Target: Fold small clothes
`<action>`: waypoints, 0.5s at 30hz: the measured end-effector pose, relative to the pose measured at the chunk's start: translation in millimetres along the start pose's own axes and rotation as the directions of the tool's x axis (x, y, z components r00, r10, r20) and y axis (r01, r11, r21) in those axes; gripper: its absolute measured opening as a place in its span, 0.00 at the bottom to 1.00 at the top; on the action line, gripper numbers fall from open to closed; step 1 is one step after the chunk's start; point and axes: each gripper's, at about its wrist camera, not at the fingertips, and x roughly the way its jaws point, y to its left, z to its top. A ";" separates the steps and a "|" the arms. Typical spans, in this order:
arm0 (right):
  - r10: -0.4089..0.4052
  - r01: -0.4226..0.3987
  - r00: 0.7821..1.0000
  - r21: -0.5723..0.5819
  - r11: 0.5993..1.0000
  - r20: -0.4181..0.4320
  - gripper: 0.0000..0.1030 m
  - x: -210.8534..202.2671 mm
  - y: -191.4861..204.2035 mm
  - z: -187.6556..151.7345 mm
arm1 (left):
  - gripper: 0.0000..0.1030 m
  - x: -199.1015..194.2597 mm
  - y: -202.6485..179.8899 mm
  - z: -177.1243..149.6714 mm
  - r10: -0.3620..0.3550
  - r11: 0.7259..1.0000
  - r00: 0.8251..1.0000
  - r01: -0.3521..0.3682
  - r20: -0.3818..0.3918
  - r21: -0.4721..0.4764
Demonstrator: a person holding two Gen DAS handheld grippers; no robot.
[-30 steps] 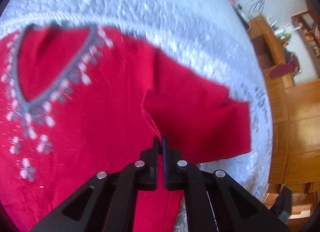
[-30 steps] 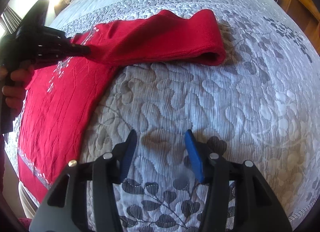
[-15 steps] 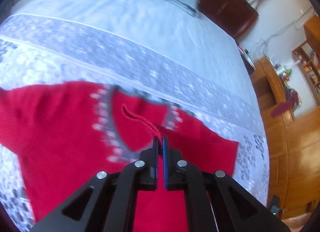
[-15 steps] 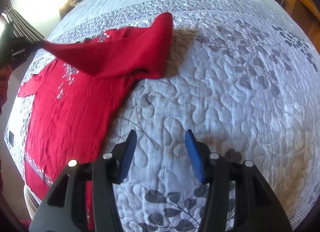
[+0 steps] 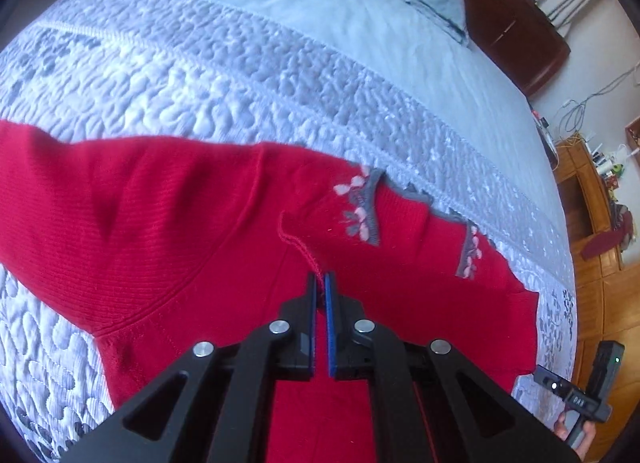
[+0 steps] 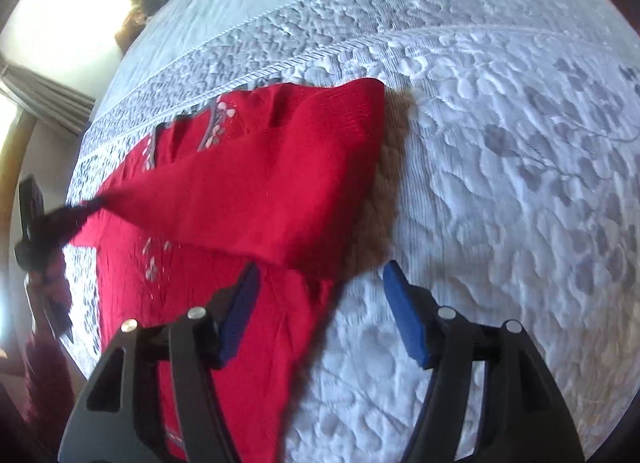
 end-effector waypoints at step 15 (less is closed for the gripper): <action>-0.051 0.060 0.986 0.050 0.997 -0.161 0.11 36.0 -7.5 10.3 | 0.04 40.2 14.0 -17.9 0.075 0.997 0.994 -0.073 -0.075 0.028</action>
